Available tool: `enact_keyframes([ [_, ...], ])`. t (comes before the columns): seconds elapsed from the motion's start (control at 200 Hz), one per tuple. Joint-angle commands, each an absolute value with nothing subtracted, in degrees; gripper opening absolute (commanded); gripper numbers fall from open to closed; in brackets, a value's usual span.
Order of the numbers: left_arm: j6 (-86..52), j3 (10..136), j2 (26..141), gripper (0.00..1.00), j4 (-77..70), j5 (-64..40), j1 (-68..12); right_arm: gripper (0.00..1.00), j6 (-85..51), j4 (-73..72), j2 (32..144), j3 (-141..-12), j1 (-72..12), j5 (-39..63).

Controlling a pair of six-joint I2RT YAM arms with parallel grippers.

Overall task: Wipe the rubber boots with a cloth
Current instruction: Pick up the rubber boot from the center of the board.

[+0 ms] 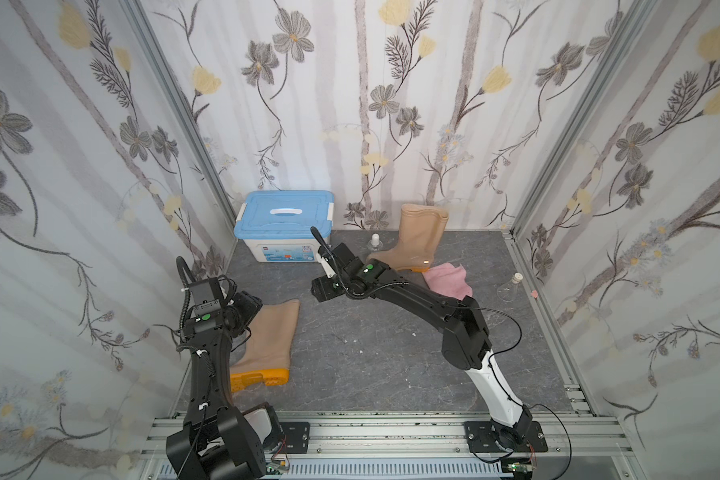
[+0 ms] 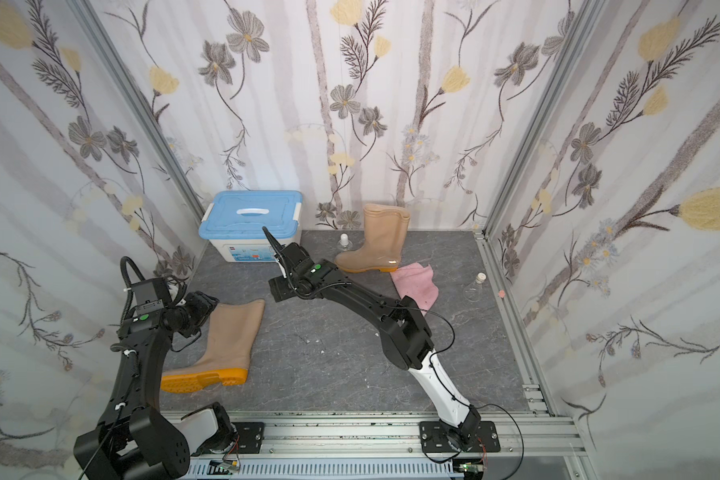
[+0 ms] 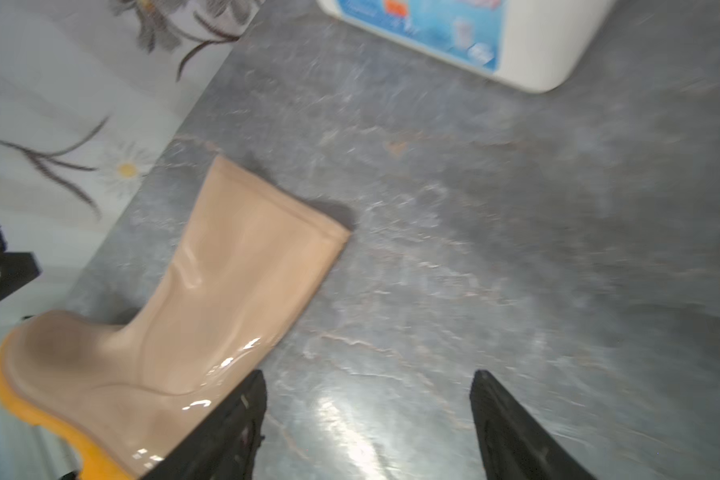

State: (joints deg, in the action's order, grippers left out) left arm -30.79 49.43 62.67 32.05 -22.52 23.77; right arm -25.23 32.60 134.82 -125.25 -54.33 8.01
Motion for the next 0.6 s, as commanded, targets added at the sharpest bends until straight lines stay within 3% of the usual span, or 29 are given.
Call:
enact_keyframes([
  [0.0, -31.90, 49.71, 61.17, 0.61, 29.01, -20.85, 24.84, 0.78, -36.11, 31.10, 138.77, -126.48, -54.90, 22.09],
  [0.355, -31.08, 50.14, 61.25, 0.61, 29.09, -21.55, 25.38, 0.77, -48.47, 17.74, 148.41, -126.74, -55.56, 36.46],
  [0.595, -30.92, 50.36, 61.75, 0.61, 29.01, -21.90, 25.44, 0.70, -52.73, 15.08, 157.16, -137.55, -56.40, 39.18],
])
